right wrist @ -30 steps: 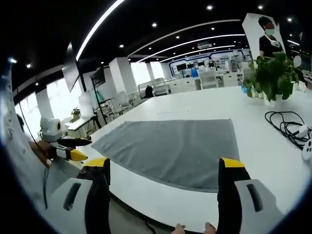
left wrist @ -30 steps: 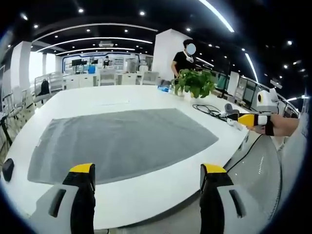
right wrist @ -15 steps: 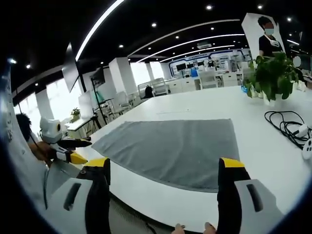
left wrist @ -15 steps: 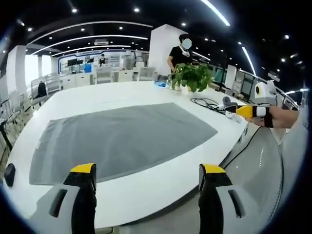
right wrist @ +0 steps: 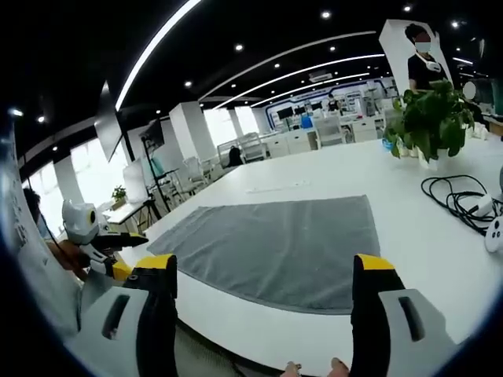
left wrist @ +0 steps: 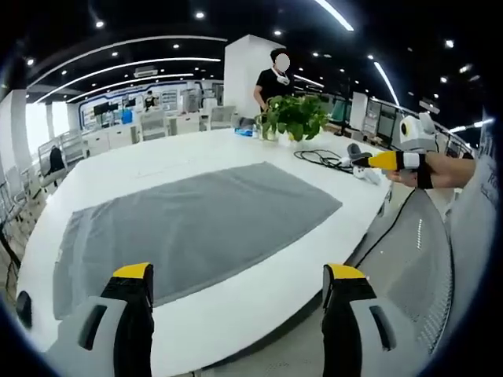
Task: Fold the towel on the table until its edges align and the towel forms a compact rectangular stack.
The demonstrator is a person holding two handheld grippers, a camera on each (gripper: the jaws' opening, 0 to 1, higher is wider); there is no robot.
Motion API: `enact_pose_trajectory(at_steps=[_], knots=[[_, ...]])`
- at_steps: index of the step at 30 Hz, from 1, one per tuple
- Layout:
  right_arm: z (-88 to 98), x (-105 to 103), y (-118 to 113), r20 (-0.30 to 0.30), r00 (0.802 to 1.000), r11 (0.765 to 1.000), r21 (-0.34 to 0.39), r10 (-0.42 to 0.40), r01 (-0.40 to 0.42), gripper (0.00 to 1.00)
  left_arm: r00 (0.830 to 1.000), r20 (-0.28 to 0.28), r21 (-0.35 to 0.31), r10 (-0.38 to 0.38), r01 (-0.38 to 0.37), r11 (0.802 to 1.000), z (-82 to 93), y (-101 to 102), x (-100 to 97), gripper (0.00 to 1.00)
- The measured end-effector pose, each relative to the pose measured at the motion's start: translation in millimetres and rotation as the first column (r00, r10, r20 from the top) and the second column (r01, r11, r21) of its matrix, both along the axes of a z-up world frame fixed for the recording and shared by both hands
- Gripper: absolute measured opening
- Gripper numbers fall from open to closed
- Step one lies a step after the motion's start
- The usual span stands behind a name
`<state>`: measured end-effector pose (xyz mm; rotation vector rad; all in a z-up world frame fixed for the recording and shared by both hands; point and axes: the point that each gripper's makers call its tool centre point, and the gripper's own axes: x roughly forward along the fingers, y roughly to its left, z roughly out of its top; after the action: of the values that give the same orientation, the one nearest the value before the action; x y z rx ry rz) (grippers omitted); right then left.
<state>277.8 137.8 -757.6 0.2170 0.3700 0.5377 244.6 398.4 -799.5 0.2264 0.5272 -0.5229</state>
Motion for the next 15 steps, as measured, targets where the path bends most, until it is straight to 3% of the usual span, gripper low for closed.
enact_pose_trajectory(at_steps=[3,9,15], knots=[[14.0,12,-3,0.03,1.0,1.0,0.005,-0.007,0.007,0.95,1.0,0.021,-0.056,-0.01,0.012,0.998,10.9,-11,9.3,0.91],[30.1,32,-10,0.075,0.997,1.0,-0.022,0.003,-0.001,0.94,0.995,0.068,-0.028,-0.067,0.069,0.997,23.6,-26,28.3,0.91],[36.7,44,-19,0.082,0.997,1.0,-0.008,-0.013,0.014,0.93,0.986,0.096,-0.008,-0.136,0.137,0.991,26.6,-51,42.0,0.91]])
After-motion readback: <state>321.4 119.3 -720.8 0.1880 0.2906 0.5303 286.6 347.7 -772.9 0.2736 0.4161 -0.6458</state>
